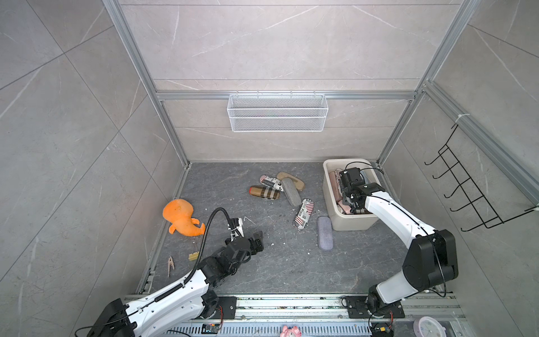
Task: Put the glasses cases into the storage boxes
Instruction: Place the glasses case in the storage box, then pick up the glasses case at the center of the board.
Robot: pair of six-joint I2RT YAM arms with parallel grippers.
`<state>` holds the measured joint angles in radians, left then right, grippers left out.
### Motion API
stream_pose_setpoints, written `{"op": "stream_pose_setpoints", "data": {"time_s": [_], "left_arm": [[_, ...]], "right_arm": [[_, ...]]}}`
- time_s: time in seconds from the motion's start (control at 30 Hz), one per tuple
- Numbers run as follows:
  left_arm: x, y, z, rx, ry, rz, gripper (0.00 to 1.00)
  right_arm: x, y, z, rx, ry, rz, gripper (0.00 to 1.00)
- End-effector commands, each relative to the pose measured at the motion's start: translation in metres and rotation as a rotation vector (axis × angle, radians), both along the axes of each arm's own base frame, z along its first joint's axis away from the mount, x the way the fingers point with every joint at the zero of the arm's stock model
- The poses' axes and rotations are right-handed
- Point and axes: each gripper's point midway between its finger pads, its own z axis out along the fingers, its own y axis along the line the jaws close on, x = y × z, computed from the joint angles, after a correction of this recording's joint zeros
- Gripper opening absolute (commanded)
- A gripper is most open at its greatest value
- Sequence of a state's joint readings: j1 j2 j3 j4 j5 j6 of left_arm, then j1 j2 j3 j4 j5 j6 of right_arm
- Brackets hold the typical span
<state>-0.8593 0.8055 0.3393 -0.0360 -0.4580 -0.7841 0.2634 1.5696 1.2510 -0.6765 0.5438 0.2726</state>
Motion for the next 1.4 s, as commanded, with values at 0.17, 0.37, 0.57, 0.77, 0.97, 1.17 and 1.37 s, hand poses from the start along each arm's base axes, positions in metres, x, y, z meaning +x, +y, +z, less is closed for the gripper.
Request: {"op": "stream_pose_setpoints", "data": {"time_s": [0.17,0.37,0.57,0.77,0.97,1.17,1.37], "left_arm": [[0.012,-0.024,0.029,0.006,-0.027,-0.066,0.97],[0.018,-0.047,0.031,0.042,0.024,-0.139,0.98],[0.026,-0.062,0.026,0.079,0.059,-0.168,0.99],[0.038,-0.072,0.031,0.134,0.043,-0.184,0.99],[0.05,-0.094,0.048,0.205,-0.019,-0.281,0.97],[0.06,-0.11,0.067,0.178,-0.112,-0.32,0.97],[0.067,-0.124,0.075,0.18,-0.065,-0.336,0.95]], "right_arm": [[-0.009,0.035,0.023,0.209,-0.035,0.085,0.62],[-0.016,0.045,0.058,0.259,-0.115,0.13,0.65],[-0.023,0.065,0.077,0.311,-0.166,0.188,0.67],[-0.034,0.074,0.095,0.39,-0.246,0.23,0.72],[-0.041,0.094,0.104,0.512,-0.309,0.314,0.73],[-0.041,0.105,0.118,0.553,-0.39,0.393,0.73],[-0.038,0.1,0.104,0.551,-0.368,0.338,0.75]]}}
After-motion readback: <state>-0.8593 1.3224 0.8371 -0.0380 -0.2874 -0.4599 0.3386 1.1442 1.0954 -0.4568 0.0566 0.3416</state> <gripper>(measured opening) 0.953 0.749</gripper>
